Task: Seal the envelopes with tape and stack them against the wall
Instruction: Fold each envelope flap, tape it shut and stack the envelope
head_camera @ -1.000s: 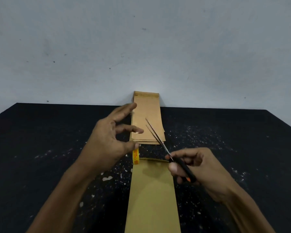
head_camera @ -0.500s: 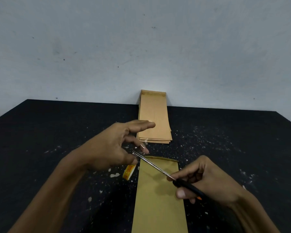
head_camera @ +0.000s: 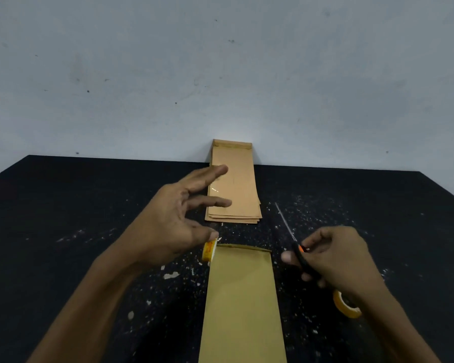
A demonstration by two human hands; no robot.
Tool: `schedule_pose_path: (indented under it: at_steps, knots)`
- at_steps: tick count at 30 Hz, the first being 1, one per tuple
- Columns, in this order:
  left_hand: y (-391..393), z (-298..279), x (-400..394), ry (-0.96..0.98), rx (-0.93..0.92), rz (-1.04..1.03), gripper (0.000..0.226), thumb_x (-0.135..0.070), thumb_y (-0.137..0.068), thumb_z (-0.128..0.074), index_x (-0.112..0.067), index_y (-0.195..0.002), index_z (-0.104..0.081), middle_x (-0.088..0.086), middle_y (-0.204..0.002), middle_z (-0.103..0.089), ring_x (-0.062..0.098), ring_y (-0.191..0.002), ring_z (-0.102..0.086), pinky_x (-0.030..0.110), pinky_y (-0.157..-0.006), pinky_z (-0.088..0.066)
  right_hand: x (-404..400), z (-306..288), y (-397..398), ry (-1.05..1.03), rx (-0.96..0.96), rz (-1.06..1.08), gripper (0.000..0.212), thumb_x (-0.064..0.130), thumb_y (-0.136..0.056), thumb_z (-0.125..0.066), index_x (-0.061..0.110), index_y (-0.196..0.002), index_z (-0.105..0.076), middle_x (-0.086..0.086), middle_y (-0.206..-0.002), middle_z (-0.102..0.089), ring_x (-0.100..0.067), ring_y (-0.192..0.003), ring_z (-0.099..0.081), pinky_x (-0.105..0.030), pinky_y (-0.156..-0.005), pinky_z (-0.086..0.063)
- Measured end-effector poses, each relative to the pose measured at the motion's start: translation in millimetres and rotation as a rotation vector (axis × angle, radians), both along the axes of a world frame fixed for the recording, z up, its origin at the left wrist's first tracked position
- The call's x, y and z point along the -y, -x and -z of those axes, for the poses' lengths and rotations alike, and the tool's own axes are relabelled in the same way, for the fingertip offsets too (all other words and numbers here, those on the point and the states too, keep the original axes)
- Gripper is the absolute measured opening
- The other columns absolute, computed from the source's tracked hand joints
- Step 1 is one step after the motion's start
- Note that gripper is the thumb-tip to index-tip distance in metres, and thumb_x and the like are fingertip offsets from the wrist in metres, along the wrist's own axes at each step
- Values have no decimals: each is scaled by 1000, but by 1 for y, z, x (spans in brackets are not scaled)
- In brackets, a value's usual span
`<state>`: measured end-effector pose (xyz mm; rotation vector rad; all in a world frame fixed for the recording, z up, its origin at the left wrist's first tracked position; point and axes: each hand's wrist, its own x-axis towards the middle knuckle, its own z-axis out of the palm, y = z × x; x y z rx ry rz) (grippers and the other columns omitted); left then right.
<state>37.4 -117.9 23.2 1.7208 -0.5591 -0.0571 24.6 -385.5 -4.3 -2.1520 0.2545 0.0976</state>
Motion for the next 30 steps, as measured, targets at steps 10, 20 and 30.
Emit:
schedule_pose_path:
  at_steps: [10, 20, 30]
  knots:
    - [0, 16, 27, 124, 33, -19, 94, 21, -76, -68, -30, -149, -39, -19, -156, -31, 8, -121, -61, 25, -67, -59, -14, 11, -22, 709, -9, -2, 37, 48, -72, -85, 21, -89, -65, -2, -91, -61, -22, -82, -64, -40, -74, -58]
    - [-1, 15, 50, 74, 27, 1, 96, 17, -76, -71, -33, -150, -37, -22, -156, -30, 1, -121, -59, 45, -73, -63, -23, -21, -1, -271, 141, -286, 9, 24, -84, -76, 17, -87, -81, -1, -85, -78, -9, -81, -73, -18, -68, -56]
    - [-6, 24, 64, 249, -80, -5, 99, 13, -66, -82, -21, -149, -40, -18, -153, -38, 9, -124, -59, 41, -83, -60, -24, 1, -3, -705, 273, -270, 16, 12, -76, -72, -1, -83, -78, -21, -88, -75, -25, -83, -72, -27, -77, -58]
